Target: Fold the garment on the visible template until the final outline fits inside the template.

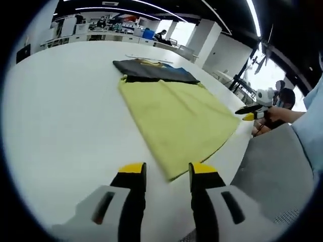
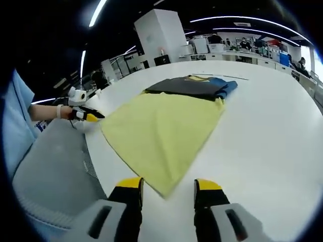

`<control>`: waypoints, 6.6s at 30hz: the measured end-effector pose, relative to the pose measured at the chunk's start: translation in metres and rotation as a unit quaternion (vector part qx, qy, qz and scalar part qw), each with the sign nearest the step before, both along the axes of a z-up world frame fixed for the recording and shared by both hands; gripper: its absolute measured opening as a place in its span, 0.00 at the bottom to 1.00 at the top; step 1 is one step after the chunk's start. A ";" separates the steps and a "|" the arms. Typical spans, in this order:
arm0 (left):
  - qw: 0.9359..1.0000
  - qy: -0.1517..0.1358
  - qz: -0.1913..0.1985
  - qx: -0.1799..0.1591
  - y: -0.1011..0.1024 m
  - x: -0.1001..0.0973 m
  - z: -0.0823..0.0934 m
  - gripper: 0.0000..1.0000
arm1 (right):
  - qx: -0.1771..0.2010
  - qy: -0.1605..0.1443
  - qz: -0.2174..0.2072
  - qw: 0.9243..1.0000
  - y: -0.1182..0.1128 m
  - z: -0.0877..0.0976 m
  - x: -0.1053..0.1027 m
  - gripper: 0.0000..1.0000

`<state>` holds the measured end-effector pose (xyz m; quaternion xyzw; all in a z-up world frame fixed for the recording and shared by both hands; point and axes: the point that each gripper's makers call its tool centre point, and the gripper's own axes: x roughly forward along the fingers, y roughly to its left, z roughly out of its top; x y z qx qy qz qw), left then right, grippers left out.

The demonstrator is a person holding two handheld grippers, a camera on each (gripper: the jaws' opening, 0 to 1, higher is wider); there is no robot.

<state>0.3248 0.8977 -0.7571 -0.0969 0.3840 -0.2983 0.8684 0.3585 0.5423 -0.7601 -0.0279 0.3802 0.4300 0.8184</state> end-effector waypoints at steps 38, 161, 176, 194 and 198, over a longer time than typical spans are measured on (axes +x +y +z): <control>0.995 0.071 -0.036 -0.060 -0.017 -0.037 0.009 0.00 | 0.063 0.076 -0.081 0.992 -0.009 0.006 -0.034 0.00; 0.978 -0.002 0.199 -0.063 0.014 0.292 -0.002 0.00 | 0.165 0.099 -0.248 0.950 0.011 0.001 0.280 0.00; 0.983 -0.015 0.181 -0.039 0.016 0.295 -0.005 0.00 | 0.147 0.086 -0.231 0.958 0.013 -0.003 0.280 0.00; 0.988 -0.131 0.050 0.058 0.017 0.291 0.033 0.20 | 0.065 -0.047 -0.108 0.991 0.013 0.023 0.272 0.30; 0.980 -0.160 -0.007 0.121 0.014 0.286 0.035 0.24 | 0.015 -0.089 -0.062 0.994 0.014 0.025 0.270 0.31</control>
